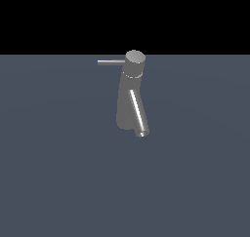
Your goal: Turn on the faucet by rotating a designated handle.
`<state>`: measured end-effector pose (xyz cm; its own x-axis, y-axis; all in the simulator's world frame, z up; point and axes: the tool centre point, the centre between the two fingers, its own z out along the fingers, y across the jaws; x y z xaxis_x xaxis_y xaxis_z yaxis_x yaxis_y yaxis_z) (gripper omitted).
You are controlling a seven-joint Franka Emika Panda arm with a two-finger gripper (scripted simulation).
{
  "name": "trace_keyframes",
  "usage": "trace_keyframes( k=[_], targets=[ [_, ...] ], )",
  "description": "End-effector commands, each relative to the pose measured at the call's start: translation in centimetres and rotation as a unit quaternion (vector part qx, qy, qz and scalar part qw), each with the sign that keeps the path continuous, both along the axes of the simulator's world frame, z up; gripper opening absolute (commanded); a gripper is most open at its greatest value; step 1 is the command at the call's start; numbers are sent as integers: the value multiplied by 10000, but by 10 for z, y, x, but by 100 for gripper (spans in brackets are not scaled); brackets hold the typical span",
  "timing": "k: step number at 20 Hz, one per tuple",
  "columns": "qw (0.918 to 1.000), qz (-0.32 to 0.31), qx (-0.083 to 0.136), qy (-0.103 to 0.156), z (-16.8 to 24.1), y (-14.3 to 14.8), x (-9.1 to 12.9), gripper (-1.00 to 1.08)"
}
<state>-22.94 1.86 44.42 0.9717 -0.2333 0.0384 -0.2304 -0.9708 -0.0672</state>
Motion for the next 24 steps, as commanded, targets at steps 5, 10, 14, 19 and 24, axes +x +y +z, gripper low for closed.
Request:
trace_keyframes(
  k=[5, 10, 14, 19, 24],
  targets=[
    [9964, -762, 289, -245, -28, 16, 22, -100],
    [9890, -1321, 501, -430, -47, 26, 41, -100],
    [9808, -1745, 662, -571, -62, 33, 57, -100],
    [9676, -2254, 856, -743, -78, 41, 78, -100],
    [9515, -2747, 1044, -911, -93, 46, 101, -100]
  ],
)
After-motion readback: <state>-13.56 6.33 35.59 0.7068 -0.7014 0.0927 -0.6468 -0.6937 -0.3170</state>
